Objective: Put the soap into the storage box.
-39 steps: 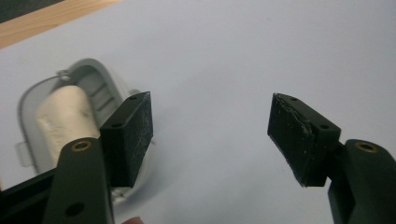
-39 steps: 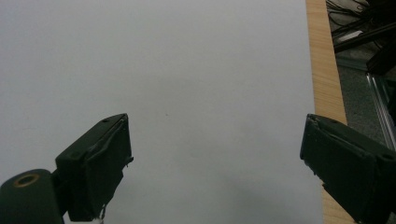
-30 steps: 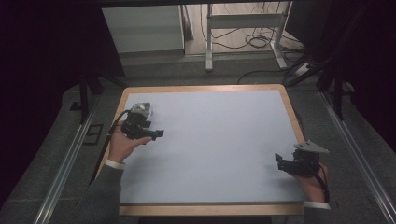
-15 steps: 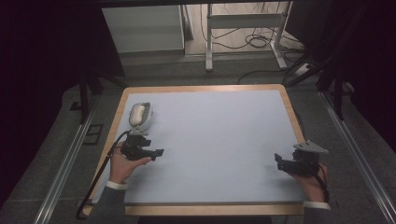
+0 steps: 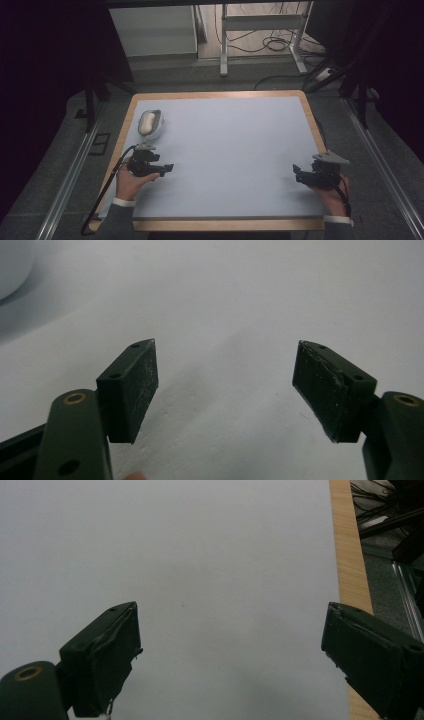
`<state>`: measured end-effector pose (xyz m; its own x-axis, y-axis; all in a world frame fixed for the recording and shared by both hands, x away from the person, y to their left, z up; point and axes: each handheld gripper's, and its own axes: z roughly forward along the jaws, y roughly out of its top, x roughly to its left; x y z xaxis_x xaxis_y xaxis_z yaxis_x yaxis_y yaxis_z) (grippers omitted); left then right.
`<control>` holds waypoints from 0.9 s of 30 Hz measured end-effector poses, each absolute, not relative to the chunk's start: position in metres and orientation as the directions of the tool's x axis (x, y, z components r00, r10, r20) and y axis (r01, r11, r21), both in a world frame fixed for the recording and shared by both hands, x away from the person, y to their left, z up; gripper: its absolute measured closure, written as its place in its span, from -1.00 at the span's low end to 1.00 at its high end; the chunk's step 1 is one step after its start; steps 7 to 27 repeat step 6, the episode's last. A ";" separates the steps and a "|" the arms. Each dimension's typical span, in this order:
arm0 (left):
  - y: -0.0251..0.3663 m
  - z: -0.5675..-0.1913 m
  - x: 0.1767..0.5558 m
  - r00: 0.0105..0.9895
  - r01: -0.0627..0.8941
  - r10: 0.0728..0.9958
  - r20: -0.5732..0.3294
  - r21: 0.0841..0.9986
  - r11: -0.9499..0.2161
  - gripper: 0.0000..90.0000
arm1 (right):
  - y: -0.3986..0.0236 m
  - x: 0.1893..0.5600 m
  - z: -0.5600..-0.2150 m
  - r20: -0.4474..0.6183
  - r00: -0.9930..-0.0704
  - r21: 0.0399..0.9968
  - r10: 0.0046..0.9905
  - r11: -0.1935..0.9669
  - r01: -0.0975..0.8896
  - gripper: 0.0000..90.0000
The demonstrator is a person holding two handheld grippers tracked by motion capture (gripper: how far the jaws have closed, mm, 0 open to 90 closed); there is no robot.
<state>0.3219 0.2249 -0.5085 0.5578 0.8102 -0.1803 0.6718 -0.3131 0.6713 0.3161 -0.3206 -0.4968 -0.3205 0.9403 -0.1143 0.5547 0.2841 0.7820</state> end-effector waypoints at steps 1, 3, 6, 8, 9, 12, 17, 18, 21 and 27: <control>0.225 -0.508 0.322 0.559 0.671 0.809 -0.181 0.672 -0.313 -0.41 | -0.320 0.316 -0.497 -0.115 -0.322 0.784 0.940 0.285 0.551 -0.81; 0.225 -0.508 0.322 0.561 0.672 0.807 -0.182 0.670 -0.316 -0.41 | -0.319 0.316 -0.497 -0.115 -0.324 0.785 0.939 0.286 0.550 -0.81; 0.225 -0.509 0.322 0.564 0.672 0.806 -0.182 0.668 -0.320 -0.42 | -0.316 0.315 -0.495 -0.106 -0.338 0.791 0.935 0.285 0.541 -0.81; 0.225 -0.509 0.322 0.564 0.672 0.806 -0.182 0.668 -0.320 -0.42 | -0.316 0.315 -0.495 -0.106 -0.338 0.791 0.935 0.285 0.541 -0.81; 0.225 -0.509 0.322 0.564 0.672 0.806 -0.182 0.668 -0.320 -0.42 | -0.316 0.315 -0.495 -0.106 -0.338 0.791 0.935 0.285 0.541 -0.81; 0.225 -0.509 0.322 0.564 0.672 0.806 -0.182 0.668 -0.320 -0.42 | -0.316 0.315 -0.495 -0.106 -0.338 0.791 0.935 0.285 0.541 -0.81; 0.225 -0.509 0.322 0.564 0.672 0.806 -0.182 0.668 -0.320 -0.42 | -0.316 0.315 -0.495 -0.106 -0.338 0.791 0.935 0.285 0.541 -0.81; 0.225 -0.509 0.322 0.564 0.672 0.806 -0.182 0.668 -0.320 -0.42 | -0.316 0.315 -0.495 -0.106 -0.338 0.791 0.935 0.285 0.541 -0.81; 0.225 -0.509 0.322 0.564 0.672 0.806 -0.182 0.668 -0.320 -0.42 | -0.316 0.315 -0.495 -0.106 -0.338 0.791 0.935 0.285 0.541 -0.81; 0.225 -0.509 0.322 0.564 0.672 0.806 -0.182 0.668 -0.320 -0.42 | -0.316 0.315 -0.495 -0.106 -0.338 0.791 0.935 0.285 0.541 -0.81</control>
